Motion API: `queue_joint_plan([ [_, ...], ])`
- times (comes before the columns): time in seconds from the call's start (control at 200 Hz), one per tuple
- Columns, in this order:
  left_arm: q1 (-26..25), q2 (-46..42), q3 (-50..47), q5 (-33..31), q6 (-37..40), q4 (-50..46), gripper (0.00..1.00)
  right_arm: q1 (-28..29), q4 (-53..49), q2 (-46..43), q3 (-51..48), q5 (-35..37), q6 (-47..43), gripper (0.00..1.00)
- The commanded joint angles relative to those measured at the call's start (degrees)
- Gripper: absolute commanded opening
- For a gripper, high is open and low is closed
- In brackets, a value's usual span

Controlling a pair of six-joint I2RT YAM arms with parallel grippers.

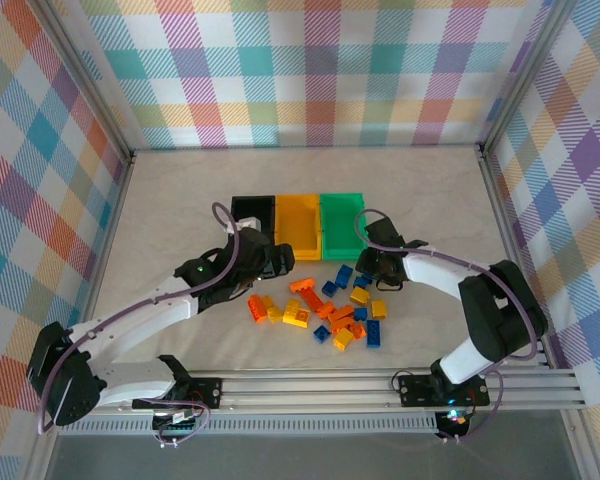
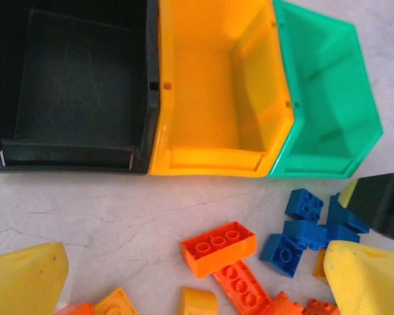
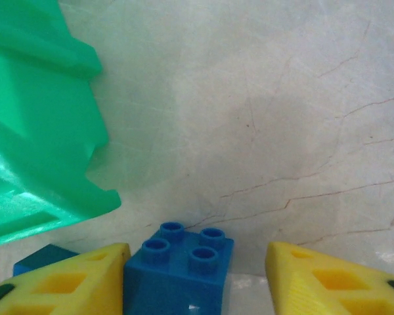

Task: Sort the legos into containers by color

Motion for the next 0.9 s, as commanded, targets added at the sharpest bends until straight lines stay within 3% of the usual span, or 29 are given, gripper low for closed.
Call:
queue_joint_plan([
  [0.0, 1.4, -0.8, -1.8, 0.5, -1.2, 2.3, 1.00, 0.1, -2.7, 0.8, 0.9, 2.0, 1.2, 0.51],
  [0.335, 4.8, -1.1, -3.6, 2.3, -2.5, 0.4, 1.00, 0.1, -5.9, -5.9, 2.6, 2.0, -4.7, 0.24],
  [0.51, 6.4, -2.9, -5.4, 4.5, -2.6, 0.5, 1.00, 0.6, -8.8, -9.6, 10.8, -5.3, -12.8, 0.26],
  [0.71, 7.4, -5.1, -7.8, 8.7, -3.7, 1.9, 1.00, 1.5, -11.2, 1.6, 23.8, -3.1, -15.7, 0.31],
  [0.895, 8.0, -6.3, -8.7, 8.4, -4.4, -1.5, 1.00, 1.4, -12.6, 12.2, 33.1, 1.6, -16.1, 0.33],
])
